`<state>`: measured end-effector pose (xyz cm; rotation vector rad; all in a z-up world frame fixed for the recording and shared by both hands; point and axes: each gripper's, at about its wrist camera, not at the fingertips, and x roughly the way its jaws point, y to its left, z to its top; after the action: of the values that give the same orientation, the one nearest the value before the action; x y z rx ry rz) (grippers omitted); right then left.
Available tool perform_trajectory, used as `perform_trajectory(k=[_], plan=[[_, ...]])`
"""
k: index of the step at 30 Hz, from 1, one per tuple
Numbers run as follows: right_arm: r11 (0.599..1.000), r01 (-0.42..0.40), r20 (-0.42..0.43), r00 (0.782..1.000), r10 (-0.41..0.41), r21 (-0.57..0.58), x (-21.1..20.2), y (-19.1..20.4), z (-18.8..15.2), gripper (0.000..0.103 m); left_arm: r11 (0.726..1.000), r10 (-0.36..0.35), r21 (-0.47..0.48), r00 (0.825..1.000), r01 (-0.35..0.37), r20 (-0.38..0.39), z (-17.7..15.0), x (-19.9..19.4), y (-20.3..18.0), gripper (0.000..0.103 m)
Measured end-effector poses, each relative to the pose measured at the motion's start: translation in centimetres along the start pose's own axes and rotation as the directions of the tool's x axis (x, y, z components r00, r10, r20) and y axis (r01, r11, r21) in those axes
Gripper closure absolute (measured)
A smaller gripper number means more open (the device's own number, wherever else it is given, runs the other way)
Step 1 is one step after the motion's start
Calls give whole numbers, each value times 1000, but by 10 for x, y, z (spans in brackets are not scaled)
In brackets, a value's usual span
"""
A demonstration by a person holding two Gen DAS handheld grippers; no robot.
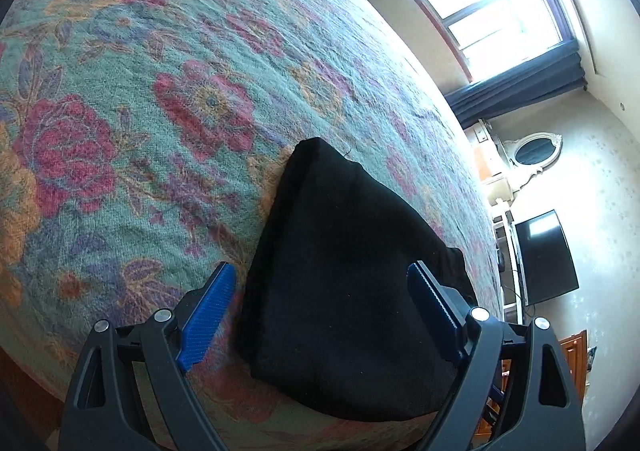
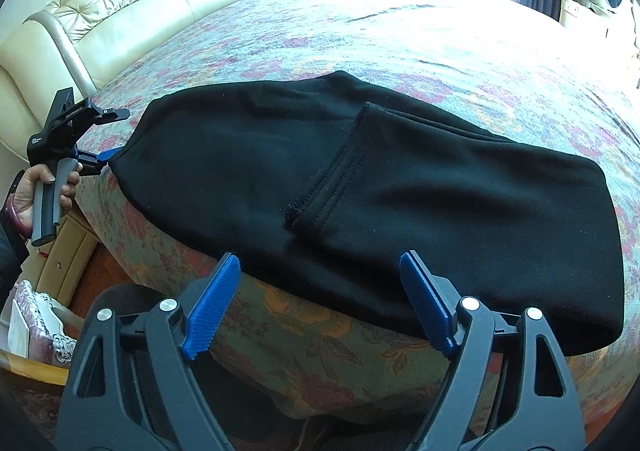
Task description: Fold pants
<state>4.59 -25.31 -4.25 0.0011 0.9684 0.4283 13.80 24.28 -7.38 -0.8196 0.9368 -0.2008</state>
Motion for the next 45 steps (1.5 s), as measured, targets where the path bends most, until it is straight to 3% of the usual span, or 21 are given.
perform_trajectory(k=[5, 10, 18, 21, 23, 28, 31, 33, 35, 37, 38, 39, 45], plan=[[999, -13, -26, 1000, 14, 30, 5, -7, -9, 21, 996, -80, 40, 995, 82, -68, 9, 8, 4, 15], [999, -22, -47, 999, 24, 37, 13, -5, -14, 21, 977, -142, 129, 972, 168, -186, 3, 21, -14, 15], [999, -30, -50, 998, 32, 38, 17, -3, -14, 17, 980, -57, 171, 968, 101, -245, 4, 42, -29, 13], [998, -40, -47, 998, 42, 53, 16, -5, -14, 17, 949, -46, 289, 964, 124, -263, -6, 44, -39, 5], [997, -43, -44, 998, 46, 57, 16, -6, -14, 17, 933, -7, 347, 968, 96, -250, -11, 45, -43, 5], [997, -47, -45, 998, 50, 59, 16, -6, -14, 17, 927, 74, 374, 970, 18, -232, -11, 54, -52, 5], [996, -56, -43, 997, 59, 67, 15, -8, -14, 17, 877, 146, 481, 965, -25, -216, -21, 56, -59, 5], [996, -58, -41, 997, 61, 71, 15, -9, -14, 17, 860, 193, 506, 962, -69, -196, -24, 57, -62, 13], [996, -54, -41, 998, 57, 66, 17, -8, -14, 17, 868, 210, 488, 960, -97, -183, -19, 53, -56, 23], [997, -50, -42, 998, 52, 61, 17, -7, -14, 17, 882, 198, 461, 964, -96, -178, -13, 45, -50, 42], [997, -48, -42, 998, 51, 60, 18, -7, -15, 17, 886, 205, 450, 964, -109, -169, -11, 43, -49, 61], [997, -49, -41, 998, 51, 62, 18, -7, -15, 17, 897, 194, 430, 966, -104, -172, -8, 41, -48, 70], [995, -59, -39, 997, 62, 78, 16, -10, -15, 17, 926, 116, 375, 978, -42, -175, -2, 29, -56, 80]])
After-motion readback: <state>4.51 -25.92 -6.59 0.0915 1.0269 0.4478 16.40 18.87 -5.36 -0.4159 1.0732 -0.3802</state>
